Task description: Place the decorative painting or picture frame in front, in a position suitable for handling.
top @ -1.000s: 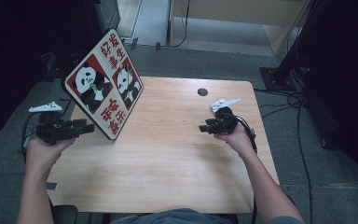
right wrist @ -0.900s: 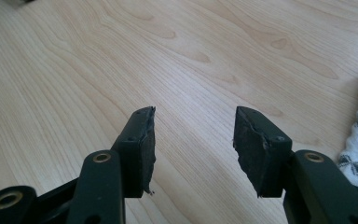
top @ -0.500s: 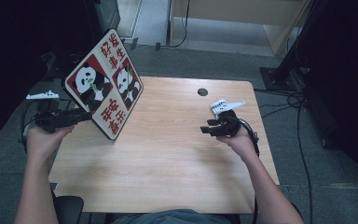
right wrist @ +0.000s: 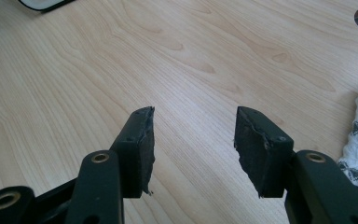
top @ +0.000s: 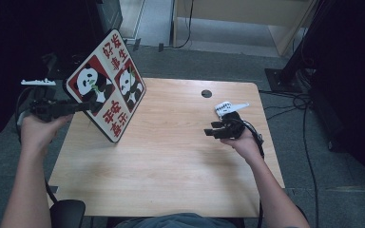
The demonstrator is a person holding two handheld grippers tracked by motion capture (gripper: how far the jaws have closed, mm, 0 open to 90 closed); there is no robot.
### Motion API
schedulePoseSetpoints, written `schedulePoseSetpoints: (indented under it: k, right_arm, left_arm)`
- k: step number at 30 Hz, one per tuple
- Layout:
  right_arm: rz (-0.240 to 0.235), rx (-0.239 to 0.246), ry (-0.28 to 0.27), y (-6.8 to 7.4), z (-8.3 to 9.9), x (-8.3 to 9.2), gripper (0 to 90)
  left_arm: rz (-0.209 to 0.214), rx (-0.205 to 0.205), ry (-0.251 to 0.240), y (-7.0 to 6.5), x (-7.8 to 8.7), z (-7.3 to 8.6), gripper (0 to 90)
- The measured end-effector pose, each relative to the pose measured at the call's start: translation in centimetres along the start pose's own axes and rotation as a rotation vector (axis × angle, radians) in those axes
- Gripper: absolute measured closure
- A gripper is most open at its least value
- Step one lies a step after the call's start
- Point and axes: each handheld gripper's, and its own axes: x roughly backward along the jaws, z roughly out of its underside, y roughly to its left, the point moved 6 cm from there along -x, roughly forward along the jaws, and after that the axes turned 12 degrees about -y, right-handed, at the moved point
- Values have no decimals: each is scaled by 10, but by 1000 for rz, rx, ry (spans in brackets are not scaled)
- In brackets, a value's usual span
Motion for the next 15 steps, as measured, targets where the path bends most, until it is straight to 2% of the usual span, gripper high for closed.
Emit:
schedulePoseSetpoints:
  k: [3, 11, 13, 15]
  right_arm:
    - [5, -8, 6, -1, 1, 0, 487]
    - [15, -6, 1, -4, 1, 2, 485]
    - [16, -7, 0, -4, 1, 2, 485]
    - [17, -9, -1, -5, 1, 2, 485]
  left_arm:
    - [-12, -4, 7, 0, 0, -15, 435]
    - [-5, 8, 31, 0, -4, -37, 433]
    - [-30, -2, 45, 1, -7, -43, 434]
    - [-35, -6, 59, 3, -11, -53, 434]
